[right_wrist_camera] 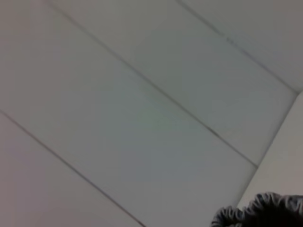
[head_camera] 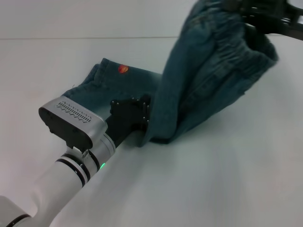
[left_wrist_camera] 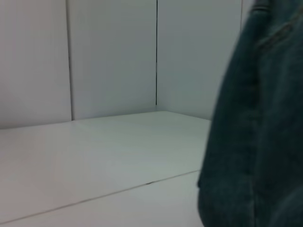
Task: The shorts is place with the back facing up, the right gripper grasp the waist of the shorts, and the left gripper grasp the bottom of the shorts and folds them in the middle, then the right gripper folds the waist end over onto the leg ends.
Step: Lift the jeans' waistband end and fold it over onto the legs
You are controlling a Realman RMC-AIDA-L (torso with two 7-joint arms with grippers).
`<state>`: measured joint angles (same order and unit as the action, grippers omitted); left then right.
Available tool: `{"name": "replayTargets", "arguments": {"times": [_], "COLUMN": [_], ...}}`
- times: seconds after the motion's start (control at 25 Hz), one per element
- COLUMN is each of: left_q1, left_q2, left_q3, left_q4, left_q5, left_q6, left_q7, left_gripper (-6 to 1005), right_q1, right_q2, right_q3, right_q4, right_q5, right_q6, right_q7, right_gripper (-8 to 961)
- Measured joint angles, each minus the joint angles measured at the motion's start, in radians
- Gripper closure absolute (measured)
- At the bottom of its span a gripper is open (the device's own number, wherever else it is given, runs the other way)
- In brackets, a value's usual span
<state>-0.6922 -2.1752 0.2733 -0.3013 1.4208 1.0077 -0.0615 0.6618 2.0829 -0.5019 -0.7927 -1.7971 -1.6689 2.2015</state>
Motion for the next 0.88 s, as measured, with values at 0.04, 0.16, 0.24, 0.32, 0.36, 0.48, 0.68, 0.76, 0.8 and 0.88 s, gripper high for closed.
{"name": "replayTargets", "arguments": {"times": [0.04,0.16,0.24,0.32,0.36,0.48,0.68,0.76,0.8,0.88], "left_q1": [0.001,0.004,0.006,0.007,0.008,0.011,0.018,0.022,0.025,0.034], "left_q2": [0.000,0.000,0.000,0.000,0.000,0.000,0.000,0.000,0.000,0.000], "left_q3": [0.000,-0.002,-0.004,-0.004,-0.005,-0.005,-0.005,-0.008,-0.011,-0.018], "left_q4": [-0.003,-0.008,-0.011,-0.012,-0.013,-0.018,-0.018,-0.019,-0.019,-0.019], "left_q5": [0.003,0.022,0.027,0.028,0.028,0.029,0.032,0.038,0.039,0.040], "left_q6": [0.000,0.000,0.002,0.003,0.003,0.008,0.012,0.014,0.015,0.022], "left_q7": [0.000,0.000,0.000,-0.003,-0.004,-0.003,-0.002,-0.001,-0.001,0.000], "left_gripper": [999,998,998,998,998,998,998,998,998,997], "right_q1": [0.014,0.055,0.080,0.105,0.130,0.152,0.197,0.211,0.219,0.234], "right_q2": [0.000,0.000,0.000,0.000,-0.003,-0.006,-0.004,-0.001,-0.001,0.000], "right_q3": [-0.026,-0.092,-0.125,-0.153,-0.182,-0.218,-0.310,-0.337,-0.353,-0.381], "right_q4": [0.001,0.002,0.005,0.016,0.036,0.062,0.101,0.119,0.133,0.165], "right_q5": [0.000,0.001,0.001,0.000,-0.001,-0.003,-0.005,-0.005,-0.005,-0.005], "right_q6": [0.022,0.082,0.123,0.163,0.210,0.255,0.343,0.369,0.379,0.404], "right_q7": [0.000,0.001,0.001,0.001,-0.002,-0.006,-0.025,-0.036,-0.044,-0.058], "right_gripper": [838,838,839,839,839,839,838,838,838,839]}}
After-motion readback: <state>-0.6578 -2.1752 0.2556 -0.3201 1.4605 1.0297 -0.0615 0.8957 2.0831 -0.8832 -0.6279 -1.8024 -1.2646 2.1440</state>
